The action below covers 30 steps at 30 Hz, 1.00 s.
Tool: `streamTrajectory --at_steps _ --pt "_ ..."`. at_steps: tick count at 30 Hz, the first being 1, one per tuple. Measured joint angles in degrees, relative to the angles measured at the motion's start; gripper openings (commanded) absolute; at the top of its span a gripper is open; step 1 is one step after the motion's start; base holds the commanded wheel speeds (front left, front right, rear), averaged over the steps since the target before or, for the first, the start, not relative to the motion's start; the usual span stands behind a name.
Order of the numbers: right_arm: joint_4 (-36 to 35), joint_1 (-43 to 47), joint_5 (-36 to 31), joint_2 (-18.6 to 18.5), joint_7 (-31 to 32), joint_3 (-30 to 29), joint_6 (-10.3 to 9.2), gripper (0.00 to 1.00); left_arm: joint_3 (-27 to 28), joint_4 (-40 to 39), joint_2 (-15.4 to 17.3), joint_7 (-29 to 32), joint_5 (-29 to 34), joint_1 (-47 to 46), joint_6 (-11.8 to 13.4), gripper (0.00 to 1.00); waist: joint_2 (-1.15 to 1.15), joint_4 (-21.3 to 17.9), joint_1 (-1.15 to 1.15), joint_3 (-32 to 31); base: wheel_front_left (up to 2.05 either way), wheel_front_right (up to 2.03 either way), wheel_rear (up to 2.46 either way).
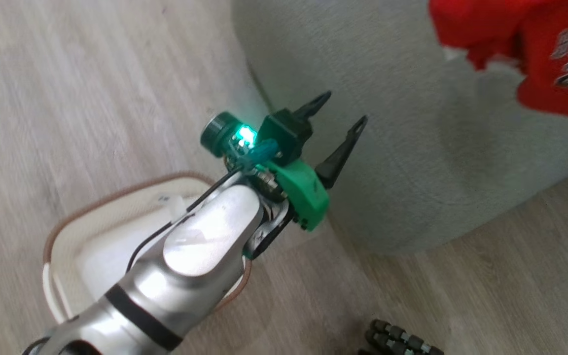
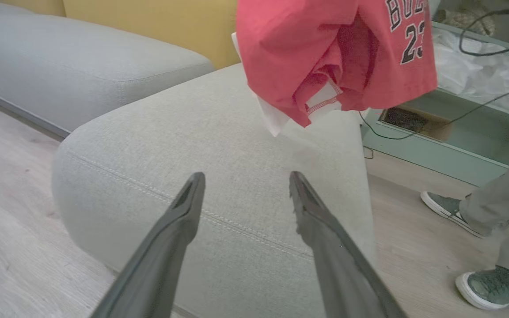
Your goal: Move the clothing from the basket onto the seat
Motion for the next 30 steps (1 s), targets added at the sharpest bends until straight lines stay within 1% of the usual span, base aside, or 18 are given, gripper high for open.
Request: streamTrajectory --at_steps 3,8,14,17,21,23,24,25,26,28,29,30 --pt "3.6 -3.0 1.8 -1.6 0.0 -0.2 0.00 0.00 -1.2 -0.1 -0.4 0.4 0.8 -2.3 0.6 1.00 0.00 2.2 0.00 2.8 0.00 0.00 0.00" --pt "10.9 -6.3 3.8 -3.1 0.0 0.6 0.00 0.00 -3.0 -0.2 -0.4 0.6 1.4 -5.2 1.3 1.00 0.00 5.7 0.01 7.1 0.00 0.00 0.00" --pt "19.0 -8.4 5.6 -3.9 0.0 3.9 0.00 0.00 -4.9 -0.4 -0.5 0.5 1.4 -7.3 2.4 1.00 0.00 9.1 0.01 11.3 0.00 0.00 0.00" --pt "24.0 -9.3 6.2 -4.4 0.0 9.2 0.00 0.00 -5.8 -0.7 -0.5 0.0 0.7 -8.1 3.2 1.00 0.00 10.2 0.01 12.7 0.00 0.00 0.00" --pt "31.9 -9.4 8.7 -4.8 0.0 16.1 0.00 0.00 -7.3 -0.8 -0.5 -0.6 -0.8 -8.8 4.8 1.00 0.00 11.2 0.01 13.7 0.00 0.00 0.00" --pt "34.6 -9.8 10.8 -4.9 0.6 19.1 0.00 0.00 -7.9 -0.7 -0.5 -0.9 -1.3 -9.2 5.3 1.00 0.00 11.4 0.01 13.9 0.00 0.00 0.00" --pt "34.6 -9.8 10.8 -4.9 0.6 19.1 0.00 0.00 -7.9 -0.7 -0.5 -0.9 -1.3 -9.2 5.3 1.00 0.00 11.4 0.01 13.9 0.00 0.00 0.00" --pt "35.9 -10.8 12.5 -4.9 1.6 21.9 0.00 0.04 -8.5 -0.5 -0.5 -1.1 -1.8 -9.3 5.6 1.00 0.00 11.5 0.01 13.9 0.00 0.00 0.00" --pt "36.4 -11.5 13.6 -5.0 1.7 23.0 0.00 0.12 -8.6 -0.2 -0.5 -1.4 -2.1 -9.3 5.8 1.00 0.00 11.4 0.01 13.8 0.00 0.00 0.00" --pt "36.7 -12.1 14.3 -5.1 2.0 24.1 0.00 0.57 -8.7 0.0 -0.5 -1.6 -2.4 -9.3 5.8 1.00 0.00 11.4 0.00 13.6 0.00 0.00 0.00" --pt "36.8 -12.7 14.8 -5.2 2.0 25.2 0.00 0.99 -8.8 0.2 -0.5 -1.6 -2.7 -9.4 5.8 1.00 0.00 11.4 0.00 13.4 0.00 0.00 0.00" --pt "36.9 -13.7 16.2 -5.7 2.0 27.5 0.00 1.00 -9.0 0.6 -0.5 -2.4 -3.4 -9.4 5.9 1.00 0.00 11.3 0.00 12.7 0.00 0.00 0.00"
